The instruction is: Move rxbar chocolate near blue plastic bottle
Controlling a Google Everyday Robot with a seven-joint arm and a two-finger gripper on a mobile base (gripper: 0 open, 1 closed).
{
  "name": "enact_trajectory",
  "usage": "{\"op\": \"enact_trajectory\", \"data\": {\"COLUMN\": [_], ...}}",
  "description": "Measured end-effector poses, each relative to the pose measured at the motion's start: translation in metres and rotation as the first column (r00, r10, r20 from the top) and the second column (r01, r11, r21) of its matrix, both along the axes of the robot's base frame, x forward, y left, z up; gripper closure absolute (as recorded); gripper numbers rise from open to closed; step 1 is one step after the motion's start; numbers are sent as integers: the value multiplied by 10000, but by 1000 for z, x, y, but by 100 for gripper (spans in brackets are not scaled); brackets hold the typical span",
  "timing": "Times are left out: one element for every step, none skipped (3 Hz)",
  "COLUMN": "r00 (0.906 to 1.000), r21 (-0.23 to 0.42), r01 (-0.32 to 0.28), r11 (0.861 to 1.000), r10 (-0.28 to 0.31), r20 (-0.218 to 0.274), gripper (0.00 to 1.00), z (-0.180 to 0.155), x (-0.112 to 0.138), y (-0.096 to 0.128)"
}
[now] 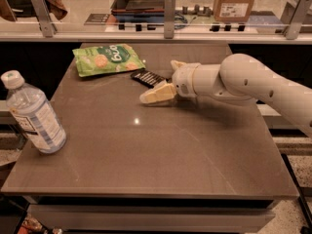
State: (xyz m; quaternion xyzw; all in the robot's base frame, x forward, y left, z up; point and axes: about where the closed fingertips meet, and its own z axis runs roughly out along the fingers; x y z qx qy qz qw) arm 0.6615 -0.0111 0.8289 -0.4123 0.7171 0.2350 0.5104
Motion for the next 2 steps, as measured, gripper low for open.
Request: {"op": "enact_trajectory", "data": {"r00": [9996, 9974], "r21": [-232, -230], "r01": [291, 718], "r11": [9993, 9972], "r10": [-292, -720], "r20": [-21, -86], "gripper": [0, 0], "z": [-4, -7], "x": [6, 16], "y": [5, 4]}}
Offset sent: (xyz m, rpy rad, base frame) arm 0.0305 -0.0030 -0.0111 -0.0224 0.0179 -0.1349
